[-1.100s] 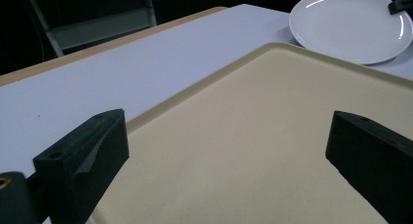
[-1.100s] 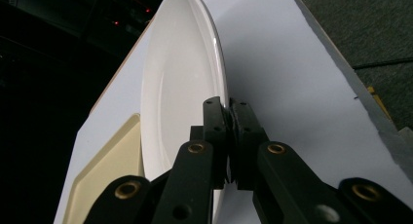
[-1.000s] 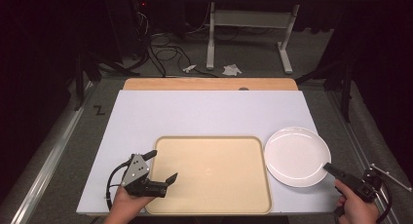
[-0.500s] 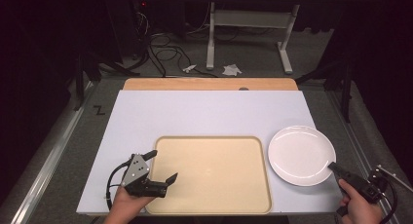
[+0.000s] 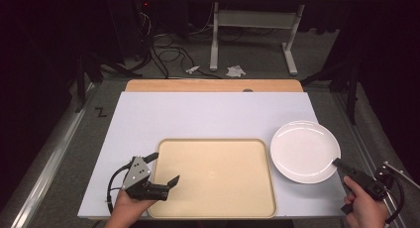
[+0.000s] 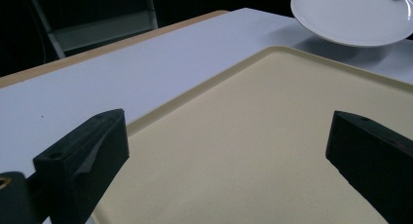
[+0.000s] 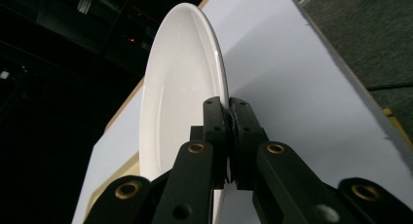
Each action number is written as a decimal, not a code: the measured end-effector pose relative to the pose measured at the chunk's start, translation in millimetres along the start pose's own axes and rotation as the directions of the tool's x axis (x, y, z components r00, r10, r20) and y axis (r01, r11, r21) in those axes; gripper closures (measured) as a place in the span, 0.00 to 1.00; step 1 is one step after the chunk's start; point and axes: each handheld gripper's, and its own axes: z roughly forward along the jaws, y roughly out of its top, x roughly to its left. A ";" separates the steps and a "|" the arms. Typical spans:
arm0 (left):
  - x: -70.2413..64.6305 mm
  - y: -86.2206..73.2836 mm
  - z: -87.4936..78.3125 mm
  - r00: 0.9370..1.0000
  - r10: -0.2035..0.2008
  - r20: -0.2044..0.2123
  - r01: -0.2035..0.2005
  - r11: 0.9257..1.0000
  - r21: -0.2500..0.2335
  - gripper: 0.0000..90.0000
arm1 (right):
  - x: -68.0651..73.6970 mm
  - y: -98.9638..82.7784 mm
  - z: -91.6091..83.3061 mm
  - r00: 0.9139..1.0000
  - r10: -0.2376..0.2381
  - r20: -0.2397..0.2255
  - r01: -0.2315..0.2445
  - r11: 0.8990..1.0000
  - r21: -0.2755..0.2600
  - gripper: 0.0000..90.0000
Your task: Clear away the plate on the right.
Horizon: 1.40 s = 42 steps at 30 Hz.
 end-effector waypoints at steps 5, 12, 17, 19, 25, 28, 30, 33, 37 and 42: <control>0.9 -0.2 -0.2 1.000 -0.002 -0.005 0.002 1.000 -0.002 0.03 | 11.4 3.2 7.7 1.000 -0.009 -0.028 0.010 1.000 0.014 0.99; 1.3 0.5 -1.3 1.000 -0.001 -0.011 0.001 1.000 -0.011 0.03 | 28.7 9.2 20.7 0.998 -0.041 -0.046 0.042 0.999 0.026 0.99; 2.6 0.6 -3.2 1.000 -0.009 -0.016 0.008 1.000 -0.026 0.03 | 43.0 9.6 33.5 0.996 -0.061 -0.072 0.064 0.997 0.048 0.99; 2.4 1.0 -4.0 1.000 -0.007 -0.016 0.007 0.999 -0.033 0.02 | 48.9 7.5 40.3 0.994 -0.066 -0.087 0.071 0.996 0.060 0.99; 1.4 1.5 -5.6 1.000 -0.002 -0.016 0.001 0.999 -0.045 0.02 | 65.9 -0.5 61.4 0.990 -0.067 -0.126 0.077 0.994 0.079 0.99; 1.3 1.1 -5.3 1.000 -0.004 -0.019 0.004 0.999 -0.043 0.02 | 69.4 -6.0 68.6 0.986 -0.067 -0.150 0.081 0.993 0.086 0.99; 1.0 0.4 -4.4 1.000 0.001 -0.020 -0.001 0.999 -0.034 0.01 | 66.7 -13.8 72.7 0.983 -0.058 -0.176 0.076 0.993 0.094 0.99; -0.3 -0.2 -2.6 1.000 0.003 -0.015 -0.004 1.000 -0.022 0.01 | 65.2 -22.8 78.4 0.980 -0.022 -0.196 0.051 0.989 0.140 0.99; -2.4 -0.4 -3.4 1.000 0.017 -0.010 -0.017 1.000 -0.024 0.00 | 71.8 -27.9 81.6 0.978 -0.054 -0.203 0.086 0.985 0.148 0.99; -2.4 -0.9 -4.6 1.000 0.016 -0.013 -0.016 1.000 -0.026 0.00 | 80.0 -34.6 89.1 0.975 -0.063 -0.212 0.101 0.980 0.170 0.99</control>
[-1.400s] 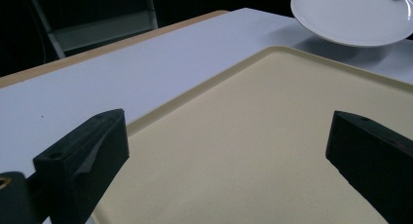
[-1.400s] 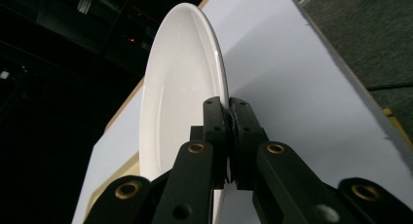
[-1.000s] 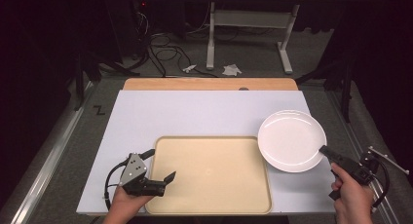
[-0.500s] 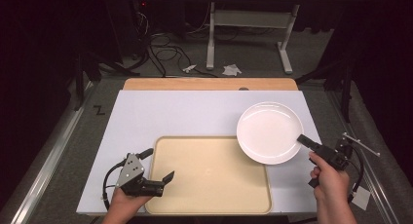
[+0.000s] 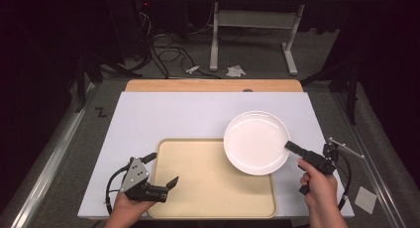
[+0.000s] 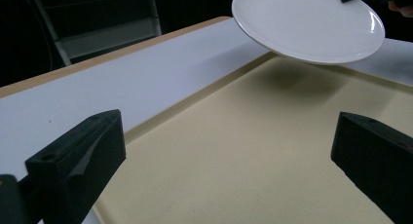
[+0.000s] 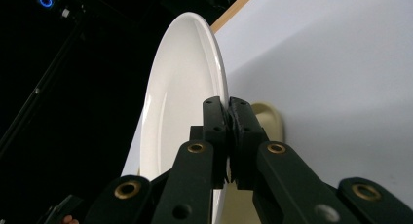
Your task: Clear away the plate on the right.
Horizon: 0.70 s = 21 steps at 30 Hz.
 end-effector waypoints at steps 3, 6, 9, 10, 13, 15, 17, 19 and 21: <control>-0.2 -0.2 -0.5 1.000 0.003 0.004 -0.003 1.000 0.002 0.00 | 4.1 -3.8 6.5 1.000 -0.012 -0.010 0.012 1.000 0.026 0.99; 0.0 -0.1 -1.0 1.000 0.003 0.004 -0.003 1.000 0.000 0.00 | 8.4 -7.3 13.1 1.000 -0.026 -0.014 0.027 0.998 0.050 0.99; 0.0 0.1 -1.4 1.000 0.005 0.004 -0.005 1.000 -0.002 0.00 | 11.8 -11.6 19.1 0.999 -0.030 -0.017 0.031 0.997 0.070 0.99; 0.1 0.1 -1.4 1.000 0.006 0.004 -0.006 1.000 -0.001 0.00 | 12.8 -13.6 21.4 0.999 -0.033 -0.020 0.034 0.997 0.075 0.99; 0.2 0.2 -1.5 1.000 0.004 0.006 -0.004 1.000 -0.004 0.00 | 16.2 -18.2 27.2 0.999 -0.036 -0.025 0.038 0.994 0.100 0.99; 0.3 0.1 -1.6 1.000 0.005 0.006 -0.005 1.000 -0.003 0.00 | 18.4 -20.6 30.3 0.999 -0.040 -0.029 0.043 0.993 0.108 0.99; 0.3 0.0 -1.7 1.000 0.006 0.006 -0.005 1.000 -0.002 0.00 | 20.9 -22.7 33.5 0.999 -0.041 -0.033 0.045 0.992 0.116 0.99; 0.4 0.0 -2.0 1.000 0.006 0.005 -0.006 1.000 -0.001 0.00 | 23.5 -25.0 36.5 0.999 -0.041 -0.037 0.045 0.991 0.125 0.99; 0.3 -0.2 -1.9 1.000 0.006 0.006 -0.005 1.000 -0.002 0.00 | 26.1 -27.4 39.7 0.998 -0.050 -0.042 0.055 0.989 0.136 0.99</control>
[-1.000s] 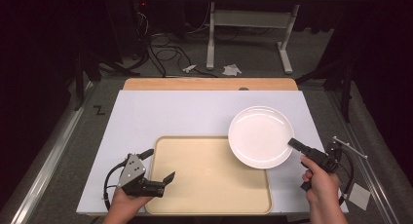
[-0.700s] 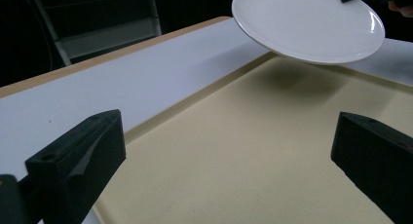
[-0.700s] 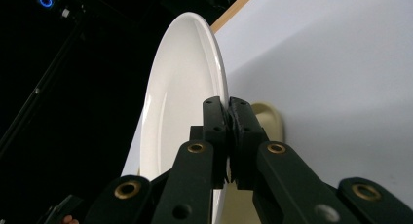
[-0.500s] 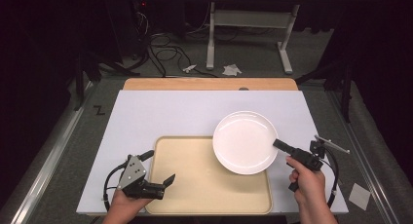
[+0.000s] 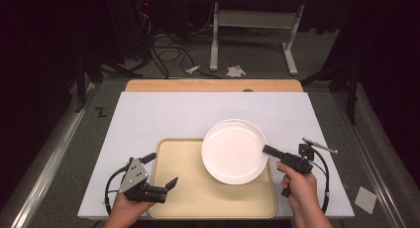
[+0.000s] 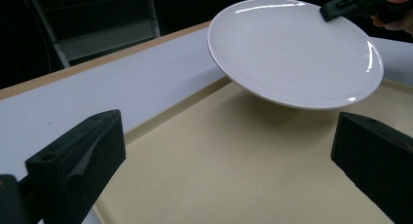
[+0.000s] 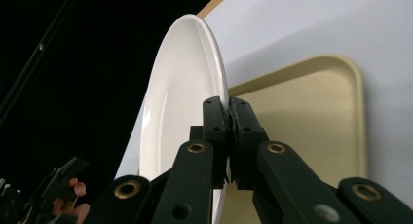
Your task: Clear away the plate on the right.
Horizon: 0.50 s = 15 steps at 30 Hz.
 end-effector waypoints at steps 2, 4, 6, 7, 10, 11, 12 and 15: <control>-0.1 -0.2 0.1 1.000 -0.001 0.001 0.001 1.000 0.001 0.00 | 2.6 -2.1 4.2 1.000 -0.009 -0.005 0.009 1.000 0.014 0.99; -0.2 -0.3 0.1 1.000 0.001 0.001 -0.001 1.000 0.002 0.00 | 5.5 -4.2 8.7 1.000 -0.017 -0.009 0.018 0.999 0.029 0.99; -0.1 -0.3 -0.1 1.000 0.001 0.002 -0.001 1.000 0.002 0.00 | 8.3 -6.4 13.2 1.000 -0.018 -0.012 0.018 0.999 0.043 0.99; -0.1 -0.3 -0.2 1.000 0.001 0.001 -0.001 1.000 0.001 0.00 | 9.1 -7.4 15.3 1.000 -0.024 -0.015 0.025 0.998 0.050 0.99; 0.2 -0.4 -1.0 1.000 0.002 -0.001 -0.002 1.000 0.002 0.00 | 11.8 -10.6 20.6 0.999 -0.031 -0.015 0.032 0.997 0.065 0.99; 0.4 -0.6 -1.1 1.000 0.002 -0.001 -0.002 1.000 0.000 0.00 | 12.5 -11.6 22.1 0.999 -0.031 -0.019 0.033 0.997 0.071 0.99; 0.6 -0.7 -1.3 1.000 0.001 -0.002 -0.001 1.000 0.000 0.00 | 13.5 -12.6 23.7 0.999 -0.033 -0.020 0.034 0.996 0.078 0.99; 0.6 -0.9 -1.6 1.000 -0.001 0.000 0.001 1.000 0.000 0.00 | 16.4 -15.6 28.7 0.999 -0.030 -0.033 0.033 0.995 0.091 0.99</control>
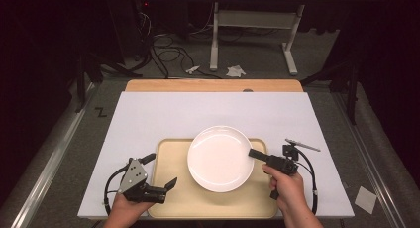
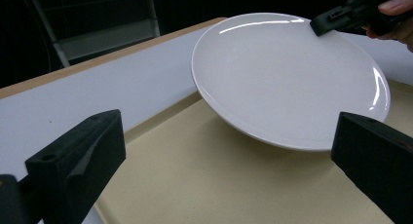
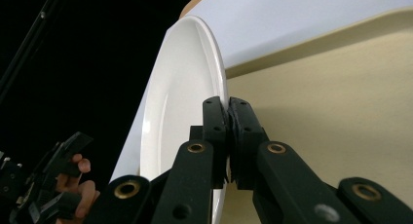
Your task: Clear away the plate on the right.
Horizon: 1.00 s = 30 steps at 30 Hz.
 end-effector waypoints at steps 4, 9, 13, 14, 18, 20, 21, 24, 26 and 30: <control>-0.4 0.2 -0.5 1.000 0.000 0.001 0.000 1.000 -0.002 0.00 | 4.2 -3.5 6.9 1.000 -0.003 -0.008 0.003 1.000 0.018 0.99; -0.5 0.0 -0.3 1.000 -0.001 0.002 0.001 1.000 -0.001 0.00 | 8.0 -6.9 13.2 1.000 -0.010 -0.016 0.011 0.999 0.039 0.99; -0.9 -0.1 -0.4 1.000 -0.002 0.003 0.003 1.000 -0.003 0.00 | 9.8 -8.4 16.0 1.000 -0.017 -0.017 0.018 0.999 0.049 0.99; -0.8 -0.2 -0.5 1.000 -0.003 0.002 0.003 1.000 -0.003 0.00 | 9.9 -8.7 16.5 1.000 -0.020 -0.016 0.021 0.998 0.053 0.99; -0.9 -0.2 -0.7 1.000 -0.004 0.002 0.004 1.000 -0.003 0.00 | 10.0 -9.9 18.3 1.000 -0.025 -0.006 0.025 0.998 0.059 0.99; -0.9 -0.2 -0.8 1.000 -0.002 0.003 0.002 1.000 -0.002 0.00 | 10.0 -10.4 19.4 1.000 -0.028 0.002 0.027 0.997 0.067 0.99; -0.8 -0.2 -0.8 1.000 -0.002 0.003 0.002 1.000 -0.001 0.00 | 10.0 -10.7 20.0 1.000 -0.031 0.005 0.030 0.997 0.072 0.99; -0.7 -0.2 -0.8 1.000 -0.003 0.002 0.003 1.000 -0.002 0.00 | 10.1 -12.1 22.2 0.999 -0.038 0.013 0.037 0.996 0.081 0.99; -0.7 -0.2 -0.9 1.000 -0.002 0.002 0.002 1.000 -0.002 0.00 | 10.0 -12.9 23.5 0.999 -0.045 0.020 0.044 0.995 0.087 0.99; -0.8 -0.1 -1.3 1.000 -0.004 0.003 0.004 1.000 -0.004 0.00 | 8.9 -14.7 25.9 0.997 -0.062 0.042 0.058 0.994 0.097 0.99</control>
